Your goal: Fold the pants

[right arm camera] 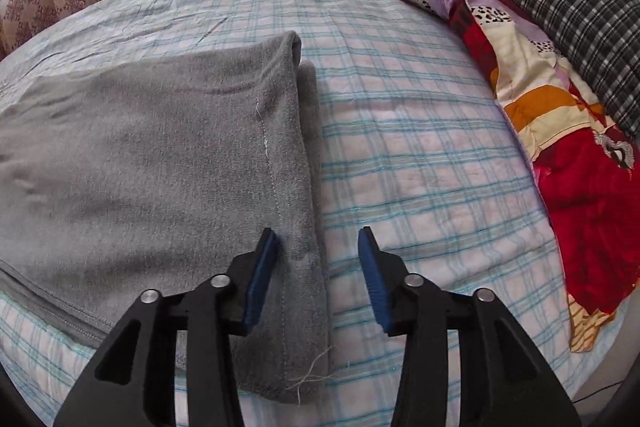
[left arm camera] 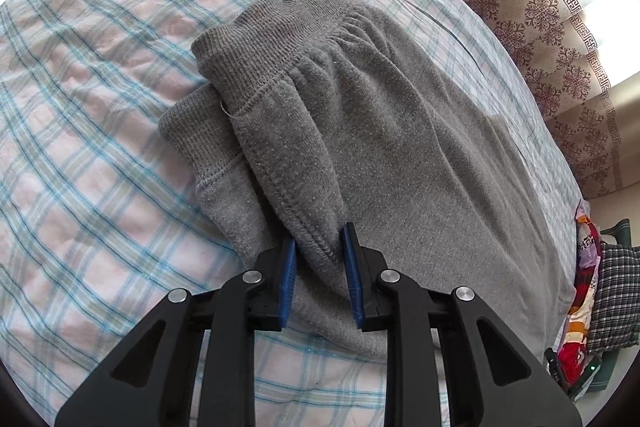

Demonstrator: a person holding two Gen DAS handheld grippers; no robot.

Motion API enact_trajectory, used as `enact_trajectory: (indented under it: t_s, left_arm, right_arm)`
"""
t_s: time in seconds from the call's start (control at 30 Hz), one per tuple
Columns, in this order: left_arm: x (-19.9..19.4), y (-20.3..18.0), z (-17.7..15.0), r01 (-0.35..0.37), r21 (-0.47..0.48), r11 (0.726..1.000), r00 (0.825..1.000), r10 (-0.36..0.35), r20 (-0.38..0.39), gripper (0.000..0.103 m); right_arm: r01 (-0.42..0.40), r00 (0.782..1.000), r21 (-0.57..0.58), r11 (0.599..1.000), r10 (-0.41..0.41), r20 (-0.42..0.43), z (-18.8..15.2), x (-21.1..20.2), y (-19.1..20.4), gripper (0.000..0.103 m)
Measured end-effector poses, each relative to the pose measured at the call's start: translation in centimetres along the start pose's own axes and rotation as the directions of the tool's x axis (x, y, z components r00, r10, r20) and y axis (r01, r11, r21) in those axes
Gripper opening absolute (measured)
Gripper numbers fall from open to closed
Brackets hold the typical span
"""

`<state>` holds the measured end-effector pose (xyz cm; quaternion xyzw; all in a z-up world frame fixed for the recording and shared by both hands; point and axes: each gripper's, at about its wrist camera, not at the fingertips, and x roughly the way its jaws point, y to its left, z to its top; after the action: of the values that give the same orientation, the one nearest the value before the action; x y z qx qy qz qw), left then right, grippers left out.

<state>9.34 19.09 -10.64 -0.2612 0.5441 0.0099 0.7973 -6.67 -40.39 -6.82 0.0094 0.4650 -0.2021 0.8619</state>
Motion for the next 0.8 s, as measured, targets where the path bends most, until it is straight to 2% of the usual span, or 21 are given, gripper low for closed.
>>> enact_trajectory:
  t_s: [0.07, 0.17, 0.23, 0.33, 0.4, 0.5, 0.6, 0.67, 0.8]
  left_arm:
    - [-1.1, -0.2, -0.6, 0.001, 0.021, 1.000, 1.000, -0.001, 0.014, 0.023]
    - [-2.6, -1.3, -1.7, -0.023, 0.066, 0.998, 0.998, 0.020, 0.051, 0.023]
    - [-3.5, -2.6, -2.3, -0.038, 0.112, 0.993, 0.996, 0.029, 0.087, 0.024]
    - [-4.4, -5.5, -3.1, -0.056, 0.209, 0.976, 0.988, 0.024, 0.150, 0.024]
    - [-4.2, -7.7, -3.4, -0.054, 0.288, 0.956, 0.987, 0.006, 0.163, 0.024]
    - [-2.4, -9.4, -3.0, -0.057, 0.365, 0.929, 0.988, 0.000, 0.155, 0.024]
    - [0.4, -9.1, -2.1, -0.129, 0.374, 0.918, 0.990, 0.095, 0.107, 0.024]
    - [1.5, -7.4, -1.6, -0.159, 0.345, 0.925, 0.987, 0.142, 0.073, 0.024]
    - [0.5, -3.8, -1.8, -0.058, 0.272, 0.960, 0.998, 0.048, 0.041, 0.024]
  right_arm:
    - [-0.025, 0.998, -0.014, 1.000, 0.026, 0.057, -0.2, -2.3, 0.3, 0.051]
    - [-0.109, 0.991, -0.068, 0.992, 0.113, 0.068, -0.6, -3.6, 2.2, 0.051]
    - [-0.146, 0.988, -0.125, 0.981, 0.152, 0.037, -1.0, -3.1, 4.1, 0.051]
    - [-0.143, 0.989, -0.154, 0.978, 0.138, -0.044, -2.2, -1.4, 5.9, 0.051]
    - [-0.134, 0.987, -0.155, 0.979, 0.118, -0.109, -3.5, -0.2, 5.9, 0.051]
    - [-0.142, 0.986, -0.194, 0.971, 0.121, -0.116, -4.8, -0.4, 5.7, 0.051]
    - [-0.150, 0.983, -0.183, 0.972, 0.127, -0.131, -5.1, -0.6, 5.3, 0.051]
    - [-0.160, 0.982, -0.178, 0.971, 0.138, -0.128, -5.3, -0.7, 5.2, 0.051]
    - [-0.159, 0.982, -0.169, 0.973, 0.138, -0.126, -5.5, -0.9, 5.3, 0.051]
